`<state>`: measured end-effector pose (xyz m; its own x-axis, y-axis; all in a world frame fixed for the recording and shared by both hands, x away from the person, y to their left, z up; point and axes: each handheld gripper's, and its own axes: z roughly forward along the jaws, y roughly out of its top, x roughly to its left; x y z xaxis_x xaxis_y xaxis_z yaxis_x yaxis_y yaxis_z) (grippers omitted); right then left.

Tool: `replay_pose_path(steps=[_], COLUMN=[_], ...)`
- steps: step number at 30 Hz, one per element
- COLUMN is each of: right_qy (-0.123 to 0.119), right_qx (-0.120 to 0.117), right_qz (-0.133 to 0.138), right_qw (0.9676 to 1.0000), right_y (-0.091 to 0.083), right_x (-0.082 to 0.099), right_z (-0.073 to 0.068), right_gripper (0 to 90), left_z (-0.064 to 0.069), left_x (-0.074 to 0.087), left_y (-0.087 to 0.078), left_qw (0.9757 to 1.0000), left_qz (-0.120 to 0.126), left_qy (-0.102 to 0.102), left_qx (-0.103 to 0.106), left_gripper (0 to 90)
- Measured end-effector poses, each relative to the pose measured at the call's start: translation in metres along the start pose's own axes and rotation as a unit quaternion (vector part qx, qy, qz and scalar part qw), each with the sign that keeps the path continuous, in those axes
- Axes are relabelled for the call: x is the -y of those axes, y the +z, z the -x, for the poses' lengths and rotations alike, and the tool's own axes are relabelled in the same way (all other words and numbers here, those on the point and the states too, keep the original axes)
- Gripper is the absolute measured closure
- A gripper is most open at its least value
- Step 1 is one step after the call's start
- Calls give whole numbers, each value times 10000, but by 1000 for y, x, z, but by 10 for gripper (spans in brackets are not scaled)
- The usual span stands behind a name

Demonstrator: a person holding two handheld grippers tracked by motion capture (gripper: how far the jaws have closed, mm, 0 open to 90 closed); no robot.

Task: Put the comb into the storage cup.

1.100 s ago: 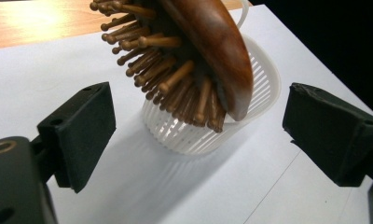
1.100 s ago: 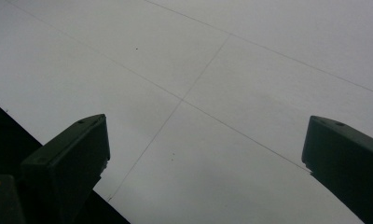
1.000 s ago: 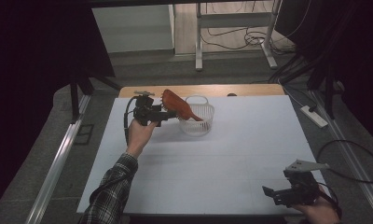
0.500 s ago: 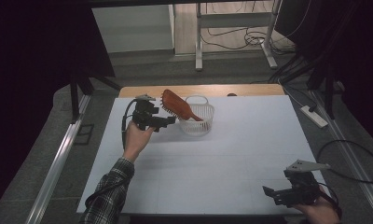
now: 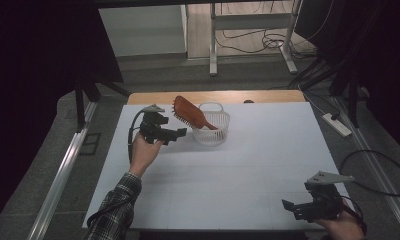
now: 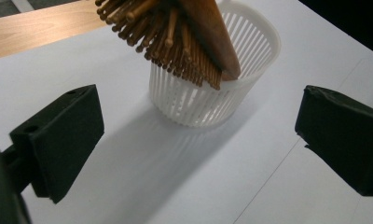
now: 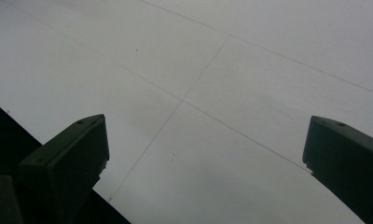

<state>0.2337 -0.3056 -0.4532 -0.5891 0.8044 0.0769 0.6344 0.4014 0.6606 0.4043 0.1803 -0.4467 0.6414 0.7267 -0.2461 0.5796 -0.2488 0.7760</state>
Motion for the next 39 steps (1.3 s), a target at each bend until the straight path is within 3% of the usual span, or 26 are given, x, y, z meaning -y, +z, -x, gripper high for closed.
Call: replay_pose_path(steps=[11, 22, 39], right_qy=[12, -1, -19], right_qx=[-14, -16, -8], right_qz=[9, 0, 26], right_qw=[10000, 10000, 10000], right_y=[0, 0, 0], right_x=[0, 0, 0], right_z=[0, 0, 0], right_gripper=[2, 1, 0], left_z=[-2, -2, 11], left_x=[8, 17, 26], left_y=[-5, -13, -26], left_qw=[10000, 9999, 9996], left_qz=[44, 91, 10], left_qy=[26, -87, 228], left_qx=[32, 55, -134], left_gripper=[8, 0, 0])
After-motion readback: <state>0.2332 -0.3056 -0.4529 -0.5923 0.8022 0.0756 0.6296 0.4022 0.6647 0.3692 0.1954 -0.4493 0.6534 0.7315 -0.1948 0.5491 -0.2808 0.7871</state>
